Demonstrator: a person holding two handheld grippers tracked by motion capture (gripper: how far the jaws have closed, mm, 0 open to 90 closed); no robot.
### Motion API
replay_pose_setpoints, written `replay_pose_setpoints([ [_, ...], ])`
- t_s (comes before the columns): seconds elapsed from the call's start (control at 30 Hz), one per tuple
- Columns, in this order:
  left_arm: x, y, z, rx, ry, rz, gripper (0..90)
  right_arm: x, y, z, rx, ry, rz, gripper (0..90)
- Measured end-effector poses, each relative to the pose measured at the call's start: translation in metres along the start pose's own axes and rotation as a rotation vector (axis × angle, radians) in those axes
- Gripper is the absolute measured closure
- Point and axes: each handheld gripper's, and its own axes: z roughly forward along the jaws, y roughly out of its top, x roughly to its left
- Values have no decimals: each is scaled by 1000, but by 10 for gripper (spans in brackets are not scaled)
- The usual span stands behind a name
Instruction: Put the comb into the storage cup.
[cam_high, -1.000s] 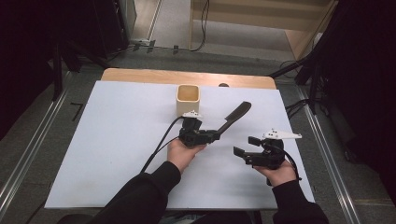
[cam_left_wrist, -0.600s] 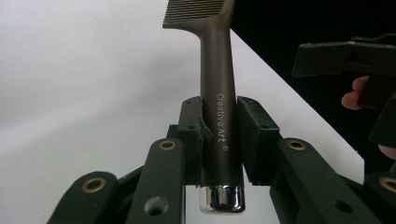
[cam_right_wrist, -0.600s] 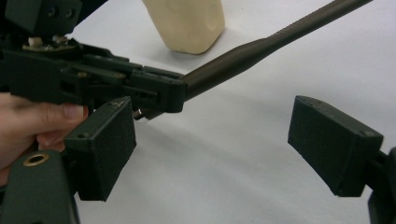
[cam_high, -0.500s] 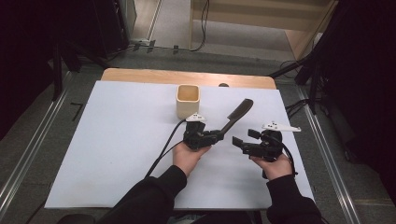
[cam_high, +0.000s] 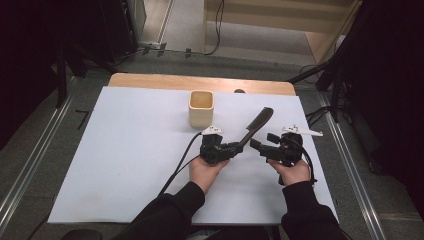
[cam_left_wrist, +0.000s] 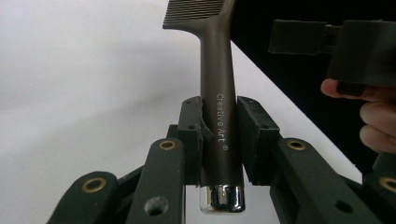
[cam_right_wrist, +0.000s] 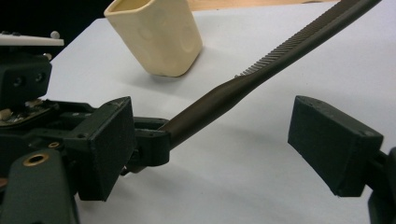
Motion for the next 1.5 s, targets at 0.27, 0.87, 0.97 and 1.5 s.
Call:
replay_pose_setpoints([
  [0.27,-5,-2,3,-51,0,-17,730,-1,2,9,9,-21,16,135],
  [0.87,-9,-3,8,-101,-15,-46,730,-2,9,27,22,-72,23,136],
  [0.97,-9,-3,8,-103,-16,-51,730,-3,11,31,28,-77,22,138],
  [1.5,-10,-6,17,-133,-69,-140,730,-1,18,46,36,-71,24,182],
])
